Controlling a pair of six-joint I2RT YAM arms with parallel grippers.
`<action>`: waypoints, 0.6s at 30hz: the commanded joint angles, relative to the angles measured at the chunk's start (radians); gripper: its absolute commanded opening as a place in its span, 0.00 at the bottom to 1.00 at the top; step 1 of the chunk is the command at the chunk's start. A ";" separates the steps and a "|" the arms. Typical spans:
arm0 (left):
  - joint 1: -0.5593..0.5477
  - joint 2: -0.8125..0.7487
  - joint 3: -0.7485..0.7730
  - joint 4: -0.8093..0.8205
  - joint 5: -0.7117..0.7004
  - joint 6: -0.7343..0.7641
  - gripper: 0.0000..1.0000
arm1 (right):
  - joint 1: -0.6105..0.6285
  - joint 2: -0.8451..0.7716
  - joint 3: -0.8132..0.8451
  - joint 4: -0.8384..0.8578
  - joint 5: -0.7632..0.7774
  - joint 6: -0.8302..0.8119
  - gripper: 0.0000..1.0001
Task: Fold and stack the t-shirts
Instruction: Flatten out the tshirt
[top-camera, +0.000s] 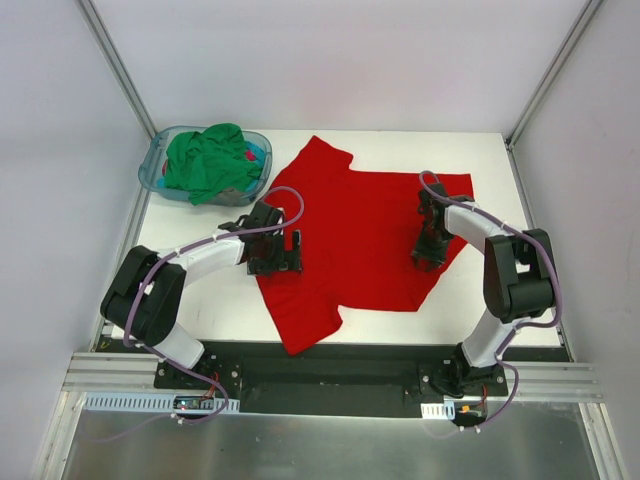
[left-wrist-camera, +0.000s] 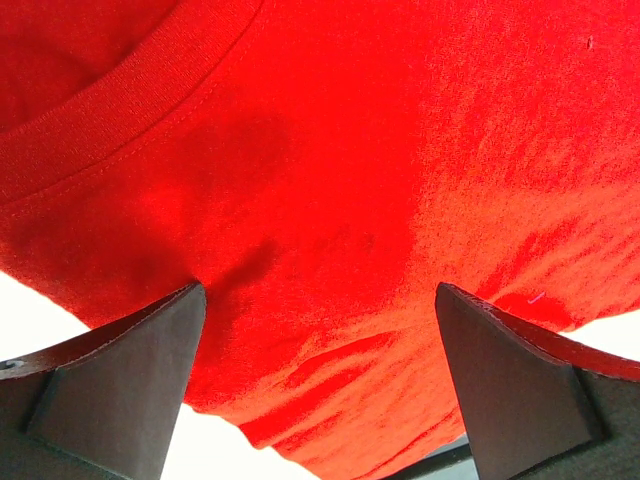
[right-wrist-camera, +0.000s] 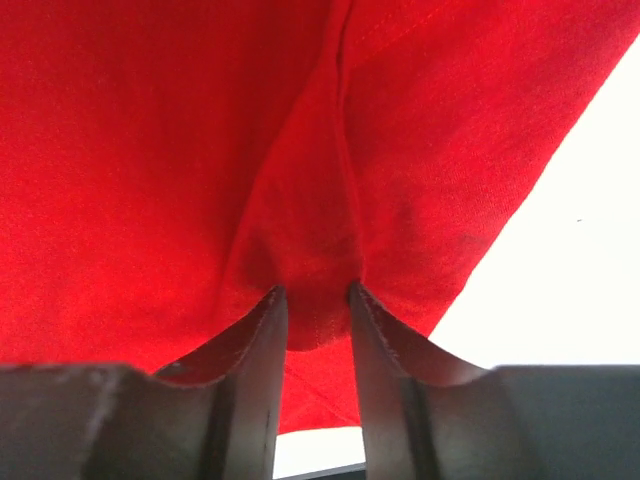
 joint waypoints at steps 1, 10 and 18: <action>0.004 0.042 0.011 -0.015 -0.050 0.004 0.99 | -0.002 -0.004 0.021 0.001 0.009 -0.005 0.28; 0.004 0.085 0.036 -0.046 -0.091 -0.004 0.99 | -0.004 -0.058 0.033 -0.104 0.125 -0.009 0.01; 0.004 0.105 0.054 -0.080 -0.119 -0.001 0.99 | -0.058 -0.141 0.020 -0.302 0.295 -0.034 0.01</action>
